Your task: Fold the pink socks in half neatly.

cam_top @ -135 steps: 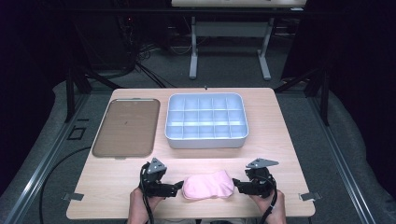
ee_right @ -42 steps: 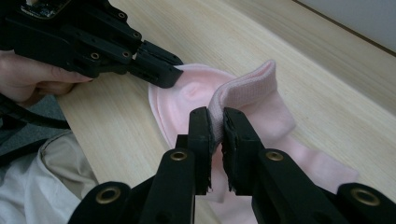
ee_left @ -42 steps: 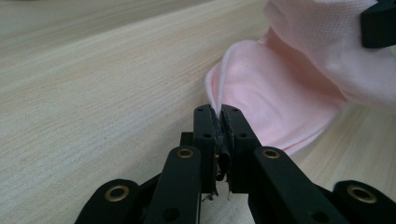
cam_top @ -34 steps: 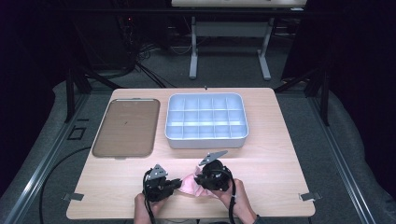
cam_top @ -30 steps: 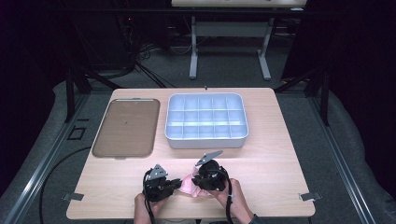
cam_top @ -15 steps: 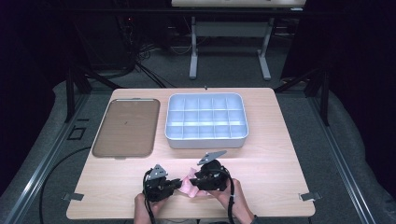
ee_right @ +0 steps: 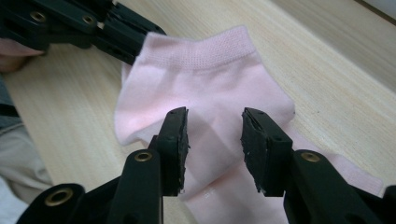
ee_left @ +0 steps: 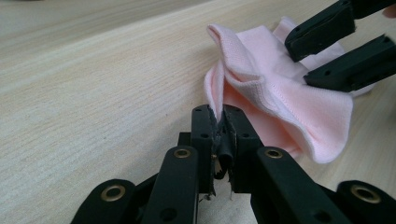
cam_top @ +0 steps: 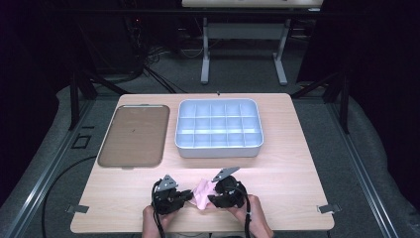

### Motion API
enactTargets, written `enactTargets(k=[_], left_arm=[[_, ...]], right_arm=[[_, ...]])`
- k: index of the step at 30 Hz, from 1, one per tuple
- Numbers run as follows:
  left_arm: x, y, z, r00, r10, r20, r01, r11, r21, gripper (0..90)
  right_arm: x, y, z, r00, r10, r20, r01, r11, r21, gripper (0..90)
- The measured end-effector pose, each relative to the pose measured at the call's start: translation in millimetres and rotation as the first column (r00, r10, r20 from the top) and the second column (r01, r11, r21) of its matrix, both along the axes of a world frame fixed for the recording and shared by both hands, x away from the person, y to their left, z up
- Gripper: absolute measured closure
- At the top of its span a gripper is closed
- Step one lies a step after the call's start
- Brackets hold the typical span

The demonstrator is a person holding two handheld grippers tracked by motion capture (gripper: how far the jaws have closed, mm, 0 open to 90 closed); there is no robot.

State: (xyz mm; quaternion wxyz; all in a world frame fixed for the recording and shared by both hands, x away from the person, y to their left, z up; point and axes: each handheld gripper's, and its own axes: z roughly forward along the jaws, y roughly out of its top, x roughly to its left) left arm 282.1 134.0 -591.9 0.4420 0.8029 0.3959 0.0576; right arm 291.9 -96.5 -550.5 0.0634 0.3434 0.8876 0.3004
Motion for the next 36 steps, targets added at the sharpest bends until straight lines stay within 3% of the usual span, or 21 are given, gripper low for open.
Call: enactTargets(k=[9,13,18,19,21,22,26,28,30,31,32,34,36], left_arm=[[0.4,0.6,0.0,1.0,0.001,-0.002,-0.001,1.0,-0.001,81.6],[0.0,0.4,0.1,1.0,0.002,-0.002,-0.002,1.0,-0.001,81.5],[-0.5,-0.2,0.3,1.0,0.003,0.004,-0.003,1.0,0.007,81.9],[-0.6,-0.4,0.2,1.0,0.004,0.006,-0.004,1.0,0.007,82.0],[-0.6,-0.5,0.2,1.0,0.003,0.007,-0.003,1.0,0.009,82.3],[-0.6,-0.4,0.1,1.0,0.0,0.007,-0.001,1.0,0.007,82.3],[-0.9,-0.9,0.2,0.9999,-0.002,0.01,0.002,0.9999,0.011,82.9],[-0.9,-0.9,0.3,0.9999,-0.003,0.01,0.003,0.9999,0.011,83.4],[-0.8,-1.0,0.2,0.9999,-0.005,0.015,0.005,0.9999,0.014,83.9],[-0.8,-0.9,0.3,0.9999,-0.007,0.014,0.007,0.9999,0.014,83.9],[-0.8,-1.0,0.3,0.9999,-0.005,0.014,0.005,0.9999,0.014,84.0],[-0.9,-1.1,0.2,0.9999,-0.001,0.011,0.001,0.9999,0.011,84.0],[-0.9,-1.1,0.3,0.9999,-0.004,0.015,0.004,0.9999,0.014,84.1]], right_arm=[[-1.2,6.7,-7.5,0.9986,0.05,0.016,-0.049,0.996,-0.075,56.2],[0.4,6.4,-9.6,0.9972,0.07,0.026,-0.069,0.996,-0.057,53.7],[0.7,-1.6,-5.5,0.9986,0.05,0.014,-0.05,0.999,-0.011,46.0],[0.1,-10.0,-1.3,0.9994,0.026,0.024,-0.027,0.999,0.019,45.4],[-0.5,-15.1,1.6,0.9996,0.01,0.026,-0.011,0.999,0.03,45.2],[-1.8,-28.5,7.8,0.9991,-0.034,0.026,0.033,0.998,0.053,45.4],[-3.5,-53.1,13.1,0.9923,-0.116,0.044,0.113,0.992,0.055,47.2],[-3.5,-57.5,13.2,0.9907,-0.129,0.043,0.127,0.991,0.05,47.3],[-5.3,-73.5,9.8,0.9816,-0.189,0.03,0.187,0.982,0.036,49.8],[-5.3,-73.5,9.8,0.9816,-0.189,0.03,0.187,0.982,0.036,49.8],[-6.8,-80.3,7.1,0.9743,-0.223,0.03,0.224,0.975,-0.012,51.2],[-8.1,-85.4,5.7,0.9704,-0.241,0.013,0.241,0.969,-0.059,53.3],[-9.9,-89.4,5.4,0.9646,-0.264,-0.001,0.262,0.956,-0.13,56.4]])
